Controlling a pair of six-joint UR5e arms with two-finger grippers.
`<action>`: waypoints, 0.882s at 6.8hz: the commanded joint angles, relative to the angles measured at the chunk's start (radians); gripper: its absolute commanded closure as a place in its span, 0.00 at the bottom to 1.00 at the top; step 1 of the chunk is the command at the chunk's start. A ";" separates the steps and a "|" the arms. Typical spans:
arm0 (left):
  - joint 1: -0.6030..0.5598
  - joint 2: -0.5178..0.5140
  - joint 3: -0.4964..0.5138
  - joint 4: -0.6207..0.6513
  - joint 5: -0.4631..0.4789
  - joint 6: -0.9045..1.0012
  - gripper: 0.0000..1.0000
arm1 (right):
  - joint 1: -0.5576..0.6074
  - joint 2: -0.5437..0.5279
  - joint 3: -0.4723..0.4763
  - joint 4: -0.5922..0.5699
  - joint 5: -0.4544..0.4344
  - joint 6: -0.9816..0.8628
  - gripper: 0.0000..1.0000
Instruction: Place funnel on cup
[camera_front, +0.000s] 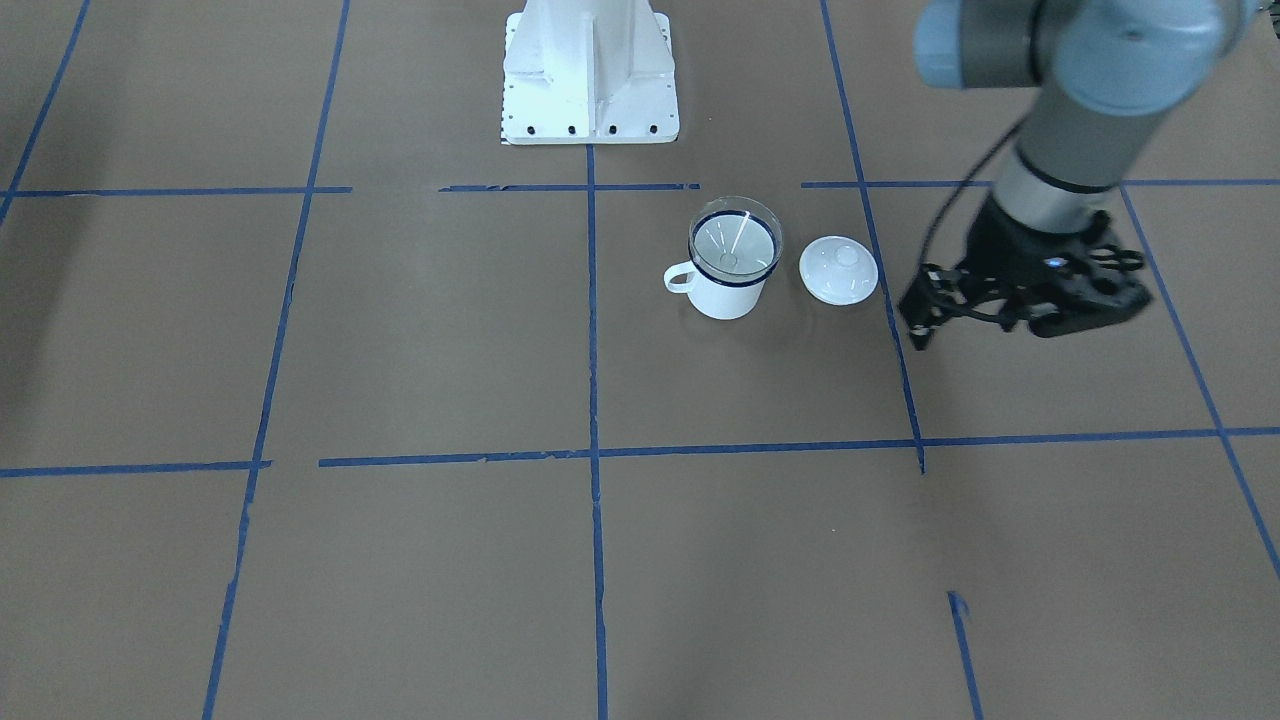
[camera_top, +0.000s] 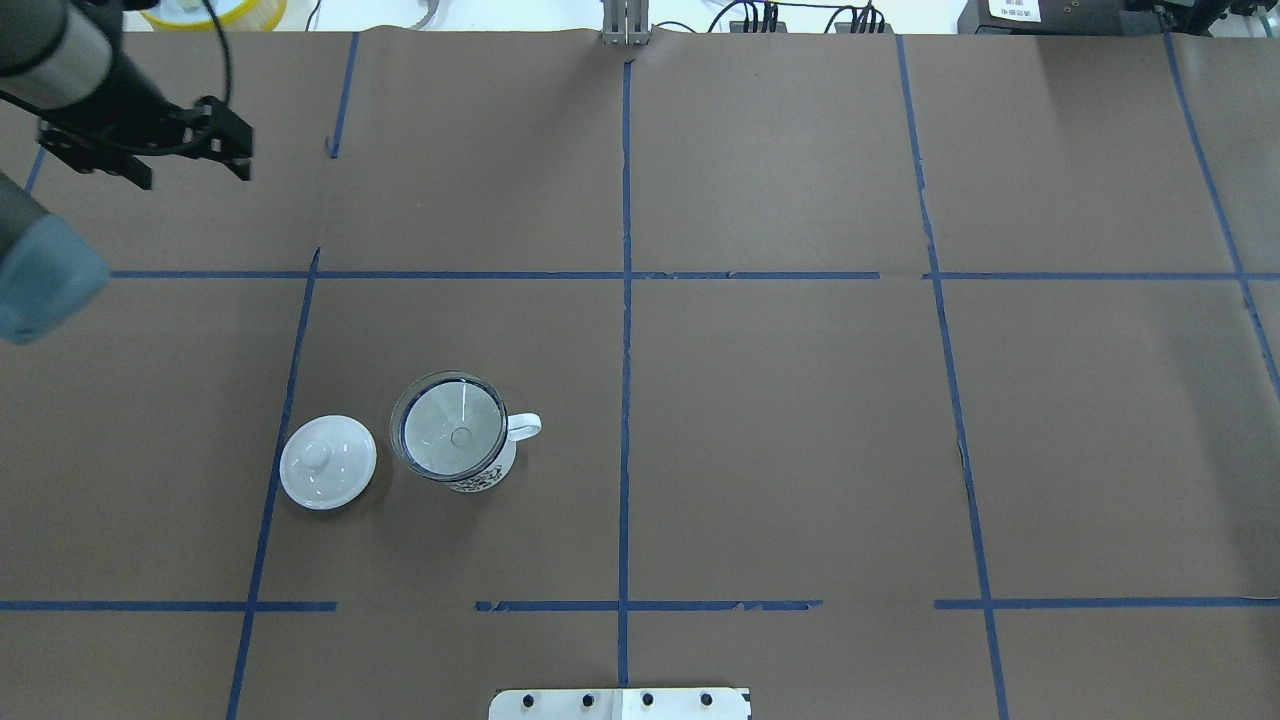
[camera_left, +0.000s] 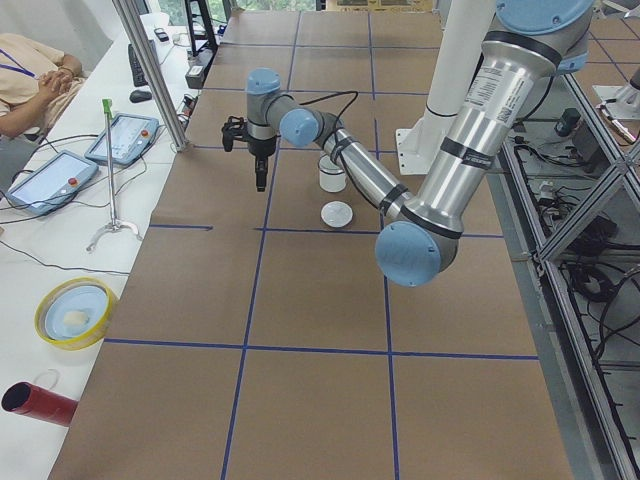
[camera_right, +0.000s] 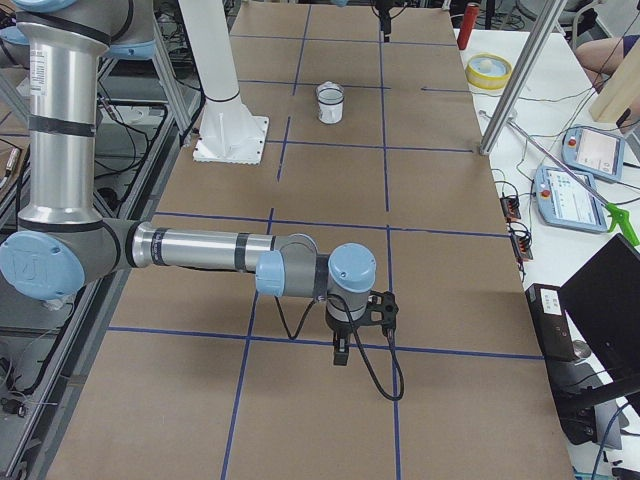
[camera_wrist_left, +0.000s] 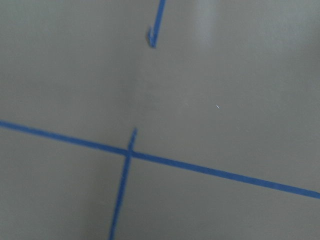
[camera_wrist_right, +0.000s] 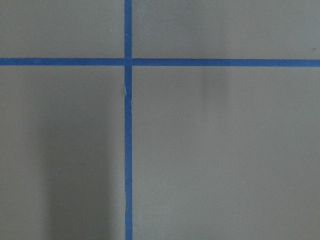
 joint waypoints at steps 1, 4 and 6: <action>-0.246 0.155 0.071 -0.043 -0.081 0.470 0.00 | 0.000 0.000 0.000 0.000 0.000 0.000 0.00; -0.509 0.208 0.313 -0.043 -0.083 0.901 0.00 | 0.000 0.000 0.000 0.000 0.000 0.000 0.00; -0.565 0.241 0.332 -0.037 -0.151 0.910 0.00 | 0.000 0.000 0.000 0.000 0.000 0.000 0.00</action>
